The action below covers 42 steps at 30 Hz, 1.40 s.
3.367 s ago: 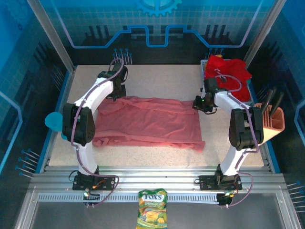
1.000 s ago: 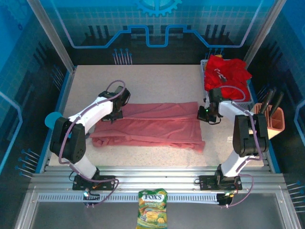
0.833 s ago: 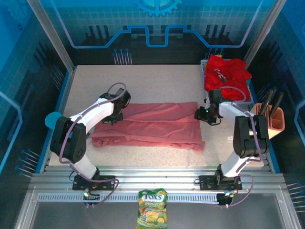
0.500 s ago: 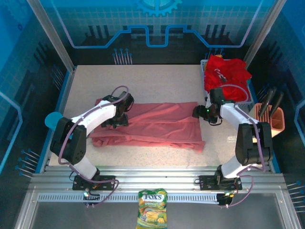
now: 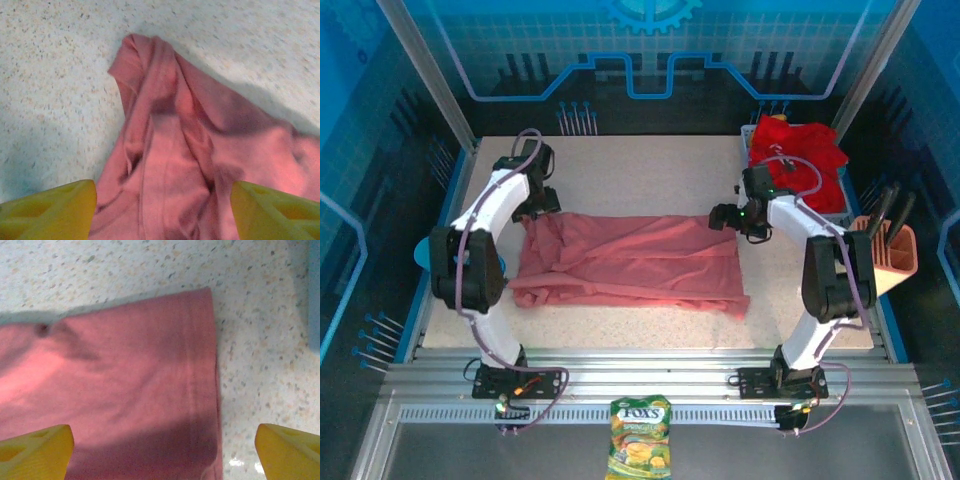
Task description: Fold and stack the t-shirts
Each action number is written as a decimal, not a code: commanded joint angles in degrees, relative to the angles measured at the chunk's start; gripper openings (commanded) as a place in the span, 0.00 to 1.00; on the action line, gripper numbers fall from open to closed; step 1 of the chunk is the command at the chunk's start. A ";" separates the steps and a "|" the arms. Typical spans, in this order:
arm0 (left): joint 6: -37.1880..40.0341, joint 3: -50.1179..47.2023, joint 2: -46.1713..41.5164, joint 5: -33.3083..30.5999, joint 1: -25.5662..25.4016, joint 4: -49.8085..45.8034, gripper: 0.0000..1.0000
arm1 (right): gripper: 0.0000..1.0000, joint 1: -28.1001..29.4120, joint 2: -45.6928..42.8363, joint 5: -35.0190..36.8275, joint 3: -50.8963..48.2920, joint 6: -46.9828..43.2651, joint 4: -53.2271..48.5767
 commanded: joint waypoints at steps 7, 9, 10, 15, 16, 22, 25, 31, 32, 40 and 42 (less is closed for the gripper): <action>-5.48 3.44 7.33 6.12 6.23 5.41 0.60 | 0.75 -1.18 8.68 2.89 10.18 0.32 -1.95; -5.77 4.72 8.54 7.64 7.29 4.26 0.60 | 0.71 -1.12 10.55 2.75 12.75 0.57 -4.08; -5.63 4.47 8.62 9.08 7.89 4.49 0.59 | 0.68 -0.92 10.98 3.43 13.46 0.70 -4.98; -5.44 0.57 5.65 11.16 10.08 6.35 0.58 | 0.60 -0.44 10.82 6.40 11.96 1.36 -4.51; -5.39 0.23 5.14 11.12 10.28 6.28 0.58 | 0.63 -0.51 10.60 7.93 11.35 1.50 -4.47; -4.98 -0.79 4.28 10.47 10.39 6.74 0.58 | 0.84 -4.83 8.34 9.85 7.88 2.93 -3.73; -4.85 -1.02 5.01 10.77 10.39 6.91 0.57 | 0.85 -6.45 7.50 10.26 8.06 2.25 -4.29; -4.24 -0.27 6.03 7.93 10.57 5.80 0.54 | 0.82 -4.87 4.46 4.71 5.45 2.73 -1.43; -4.34 -0.12 6.10 8.03 10.73 5.83 0.53 | 0.80 -4.41 3.97 3.53 4.33 3.84 -0.12; -5.20 -0.24 7.19 8.59 11.60 6.91 0.44 | 0.64 -1.98 8.71 0.51 3.59 8.20 5.19; -5.33 -0.71 7.13 8.75 11.96 7.22 0.41 | 0.64 -1.85 9.81 0.71 3.87 8.50 5.78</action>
